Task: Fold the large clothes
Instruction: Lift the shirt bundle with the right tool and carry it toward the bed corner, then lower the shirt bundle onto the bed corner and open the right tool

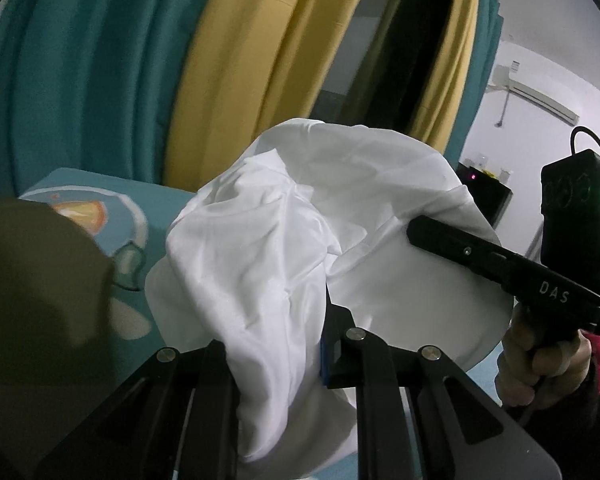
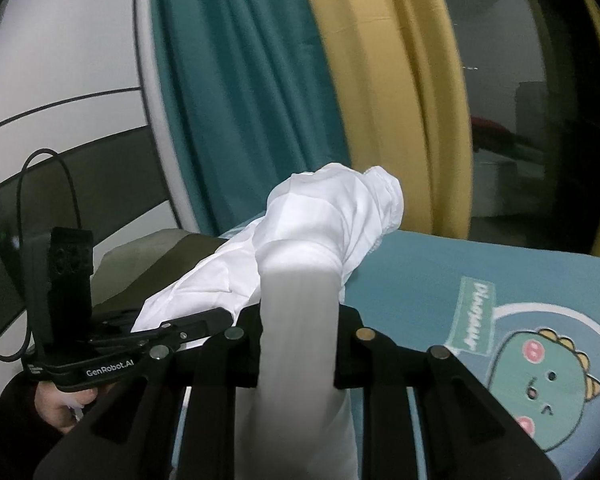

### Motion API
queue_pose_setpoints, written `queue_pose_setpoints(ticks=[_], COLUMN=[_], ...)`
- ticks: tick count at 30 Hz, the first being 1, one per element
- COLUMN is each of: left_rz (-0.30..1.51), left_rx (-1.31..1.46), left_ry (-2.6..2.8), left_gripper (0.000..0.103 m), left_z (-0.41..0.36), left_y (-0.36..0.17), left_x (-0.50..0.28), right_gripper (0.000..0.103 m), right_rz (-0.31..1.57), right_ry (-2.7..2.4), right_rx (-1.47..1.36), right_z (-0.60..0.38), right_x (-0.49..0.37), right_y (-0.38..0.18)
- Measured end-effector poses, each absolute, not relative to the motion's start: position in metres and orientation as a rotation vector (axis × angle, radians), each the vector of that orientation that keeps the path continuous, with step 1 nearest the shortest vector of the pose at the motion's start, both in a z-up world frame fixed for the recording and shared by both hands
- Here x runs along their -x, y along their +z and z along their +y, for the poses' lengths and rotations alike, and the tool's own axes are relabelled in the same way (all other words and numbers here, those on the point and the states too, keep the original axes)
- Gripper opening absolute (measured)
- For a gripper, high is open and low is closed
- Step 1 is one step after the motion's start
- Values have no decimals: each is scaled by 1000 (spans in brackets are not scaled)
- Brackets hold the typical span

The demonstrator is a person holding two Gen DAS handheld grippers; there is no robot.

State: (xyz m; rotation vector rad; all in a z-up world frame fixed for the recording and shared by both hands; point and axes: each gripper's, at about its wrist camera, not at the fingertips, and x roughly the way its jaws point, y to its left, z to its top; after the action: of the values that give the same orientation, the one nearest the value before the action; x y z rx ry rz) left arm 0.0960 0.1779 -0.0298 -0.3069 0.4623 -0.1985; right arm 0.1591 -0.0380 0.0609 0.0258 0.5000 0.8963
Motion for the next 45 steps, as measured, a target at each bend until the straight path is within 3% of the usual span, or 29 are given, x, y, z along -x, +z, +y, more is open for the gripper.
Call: queue_pose_setpoints(ticks=[12,23,28,32,45], left_rz=[498,732,792,828,777], left_rx=[256,280,297,308,246], left_ry=[-100,-125,-122,-122,-1], left_gripper=[15,16,23,37,38], left_z=[229,245,242,246,243], left_y=[-30,-89,-104,-113,-75], left_x=[-89,-154,-178,-184,-149], right_gripper=[21,22,34,43,70], right_rz=[511,824,888,906,915], right_ry=[998,789,721,702,670], right_rx=[-129,-208,-178,-156,-103], right_z=[18,33,25,22,6], right_x=[-169,-226,-239,-245,-242], right_y=[37,-66,-84,-89,-84])
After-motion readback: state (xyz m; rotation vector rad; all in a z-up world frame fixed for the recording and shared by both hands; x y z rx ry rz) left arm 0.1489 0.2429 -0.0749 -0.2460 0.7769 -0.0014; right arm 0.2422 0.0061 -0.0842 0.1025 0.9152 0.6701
